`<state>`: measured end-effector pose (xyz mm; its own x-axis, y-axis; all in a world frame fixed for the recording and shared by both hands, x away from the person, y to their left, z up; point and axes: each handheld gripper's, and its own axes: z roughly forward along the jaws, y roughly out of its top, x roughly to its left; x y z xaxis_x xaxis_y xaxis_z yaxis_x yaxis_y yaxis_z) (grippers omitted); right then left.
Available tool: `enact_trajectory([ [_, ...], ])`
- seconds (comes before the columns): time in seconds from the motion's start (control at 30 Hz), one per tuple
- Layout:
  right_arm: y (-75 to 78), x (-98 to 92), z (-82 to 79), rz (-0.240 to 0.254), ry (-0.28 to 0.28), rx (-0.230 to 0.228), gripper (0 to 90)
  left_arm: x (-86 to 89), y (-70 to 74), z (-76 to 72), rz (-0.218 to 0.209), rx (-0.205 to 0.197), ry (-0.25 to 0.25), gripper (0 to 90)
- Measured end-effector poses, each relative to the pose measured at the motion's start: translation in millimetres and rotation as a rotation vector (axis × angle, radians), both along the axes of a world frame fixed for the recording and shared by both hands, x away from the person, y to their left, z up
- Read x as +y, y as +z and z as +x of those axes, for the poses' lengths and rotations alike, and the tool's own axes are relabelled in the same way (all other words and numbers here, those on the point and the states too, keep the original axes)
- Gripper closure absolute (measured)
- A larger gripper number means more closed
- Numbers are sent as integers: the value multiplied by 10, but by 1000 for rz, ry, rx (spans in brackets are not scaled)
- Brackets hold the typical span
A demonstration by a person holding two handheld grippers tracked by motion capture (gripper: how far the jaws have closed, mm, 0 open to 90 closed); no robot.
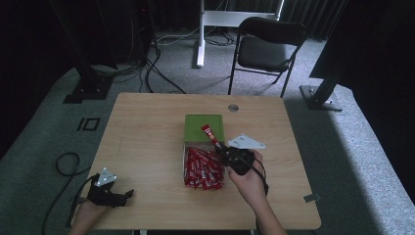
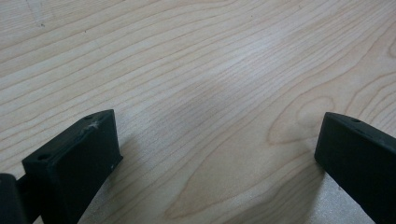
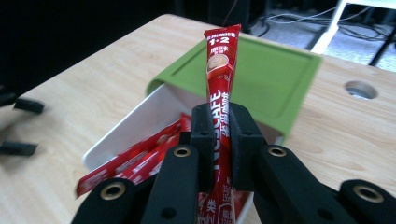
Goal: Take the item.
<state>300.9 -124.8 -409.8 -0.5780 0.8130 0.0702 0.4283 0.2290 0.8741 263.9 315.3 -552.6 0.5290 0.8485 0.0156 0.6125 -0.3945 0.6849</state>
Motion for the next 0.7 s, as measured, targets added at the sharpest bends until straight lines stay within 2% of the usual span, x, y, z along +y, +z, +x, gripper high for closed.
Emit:
enact_trajectory([
  [0.13,3,-72,32,6,-29,-2,824,0,0,0,0,0,0,8],
  [0.33,-15,-231,117,10,-105,-10,824,1,0,1,2,-1,-1,8],
  [0.6,-135,-377,216,36,-200,-13,824,1,0,1,1,-2,0,8],
  [0.7,-174,-399,238,47,-218,-9,824,1,0,1,1,-2,0,8],
])
